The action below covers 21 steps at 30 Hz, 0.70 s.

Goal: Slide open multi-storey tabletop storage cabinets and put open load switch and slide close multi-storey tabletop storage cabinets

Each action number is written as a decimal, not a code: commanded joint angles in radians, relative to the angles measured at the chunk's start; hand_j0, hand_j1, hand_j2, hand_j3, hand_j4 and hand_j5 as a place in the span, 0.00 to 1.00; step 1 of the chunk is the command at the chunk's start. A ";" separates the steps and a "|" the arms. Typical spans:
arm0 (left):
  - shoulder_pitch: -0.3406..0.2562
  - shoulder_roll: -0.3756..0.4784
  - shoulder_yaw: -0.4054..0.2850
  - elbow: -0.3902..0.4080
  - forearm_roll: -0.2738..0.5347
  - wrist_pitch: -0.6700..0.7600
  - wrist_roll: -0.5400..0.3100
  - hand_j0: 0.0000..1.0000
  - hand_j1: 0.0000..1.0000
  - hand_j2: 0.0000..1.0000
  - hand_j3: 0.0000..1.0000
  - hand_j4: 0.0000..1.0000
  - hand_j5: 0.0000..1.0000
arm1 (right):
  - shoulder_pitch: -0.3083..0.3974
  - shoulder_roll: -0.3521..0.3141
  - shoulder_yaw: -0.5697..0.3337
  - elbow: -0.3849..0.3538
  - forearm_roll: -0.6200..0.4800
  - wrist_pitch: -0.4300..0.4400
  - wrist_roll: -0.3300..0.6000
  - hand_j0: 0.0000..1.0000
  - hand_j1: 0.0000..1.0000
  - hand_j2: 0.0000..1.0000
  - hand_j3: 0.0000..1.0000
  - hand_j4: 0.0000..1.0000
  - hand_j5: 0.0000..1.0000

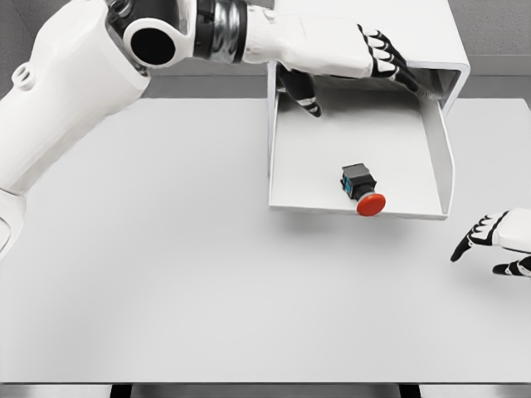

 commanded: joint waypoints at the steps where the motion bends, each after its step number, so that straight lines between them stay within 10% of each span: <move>1: 0.003 0.195 0.001 -0.065 0.184 0.003 0.000 1.00 1.00 1.00 1.00 1.00 1.00 | -0.002 -0.002 0.001 0.000 -0.006 0.002 0.000 0.71 0.71 0.71 0.71 0.71 0.71; 7: 0.215 0.783 0.006 -0.091 0.275 0.003 0.000 1.00 1.00 1.00 1.00 1.00 1.00 | -0.014 0.006 0.004 0.000 -0.006 0.002 0.000 0.71 0.71 0.71 0.71 0.71 0.71; 12: 0.321 0.737 0.001 -0.109 0.264 0.003 0.000 1.00 1.00 1.00 1.00 1.00 1.00 | -0.014 0.049 0.009 0.000 -0.003 0.002 0.000 0.71 0.71 0.71 0.71 0.71 0.71; 21: 0.324 0.734 0.001 -0.109 0.261 0.003 0.000 1.00 1.00 1.00 1.00 1.00 1.00 | -0.158 0.136 0.142 0.001 0.035 0.002 0.000 0.72 0.72 0.72 0.72 0.72 0.72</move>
